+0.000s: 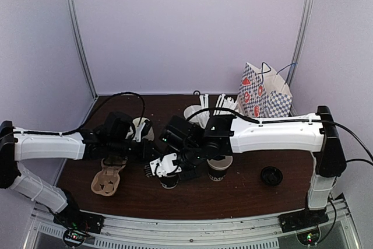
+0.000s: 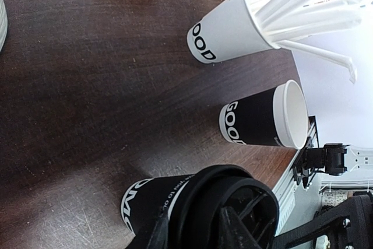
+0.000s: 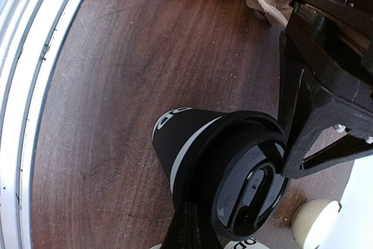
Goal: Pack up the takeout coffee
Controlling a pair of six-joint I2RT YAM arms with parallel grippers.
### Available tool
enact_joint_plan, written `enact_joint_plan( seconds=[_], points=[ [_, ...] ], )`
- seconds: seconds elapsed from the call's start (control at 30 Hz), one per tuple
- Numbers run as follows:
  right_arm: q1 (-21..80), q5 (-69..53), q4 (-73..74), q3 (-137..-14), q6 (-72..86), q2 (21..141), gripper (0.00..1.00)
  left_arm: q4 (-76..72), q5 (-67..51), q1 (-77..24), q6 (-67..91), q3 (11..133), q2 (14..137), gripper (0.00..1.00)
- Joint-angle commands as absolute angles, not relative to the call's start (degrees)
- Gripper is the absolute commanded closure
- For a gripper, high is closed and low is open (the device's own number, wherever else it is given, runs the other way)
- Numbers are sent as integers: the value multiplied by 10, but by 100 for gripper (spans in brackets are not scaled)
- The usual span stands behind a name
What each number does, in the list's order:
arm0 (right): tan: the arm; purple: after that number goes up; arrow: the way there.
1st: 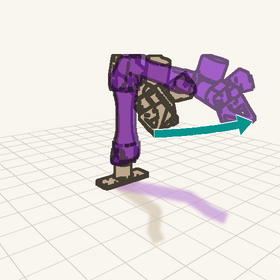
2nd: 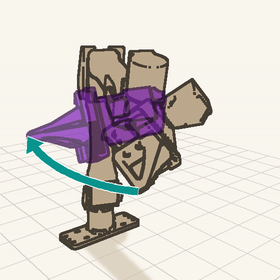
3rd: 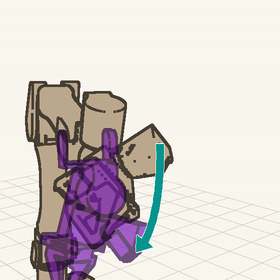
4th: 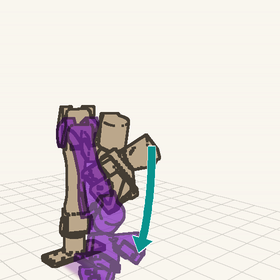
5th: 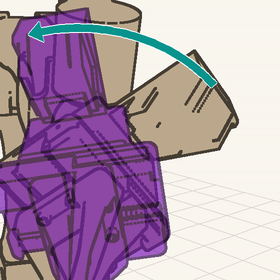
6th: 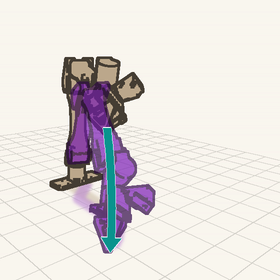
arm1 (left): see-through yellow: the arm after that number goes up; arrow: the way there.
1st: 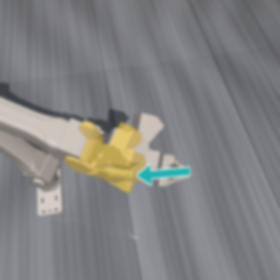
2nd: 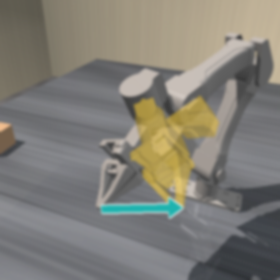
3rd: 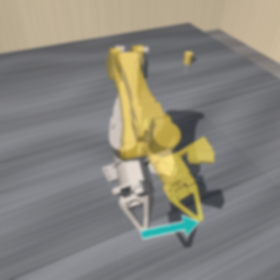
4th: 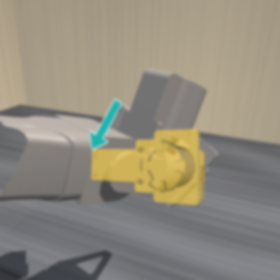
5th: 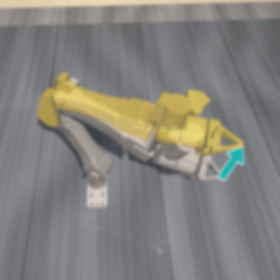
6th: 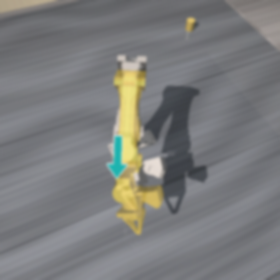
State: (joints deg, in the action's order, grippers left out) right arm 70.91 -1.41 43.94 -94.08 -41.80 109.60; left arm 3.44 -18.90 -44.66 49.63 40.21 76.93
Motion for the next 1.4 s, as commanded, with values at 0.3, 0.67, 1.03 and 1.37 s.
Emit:
enact_joint_plan(
  seconds=[0.3,0.67,1.03,1.37],
  points=[
    [716,-25,448,-902,-403,1190,100,147,-179,-452,485,346,793,69],
    [716,-29,446,-892,-381,1220,100,143,-180,-452,480,344,801,69],
    [716,-106,511,-974,-356,1102,96,160,-177,-456,423,401,731,68],
    [712,-127,541,-1027,-322,1095,88,187,-149,-458,393,444,660,47]
  ],
)
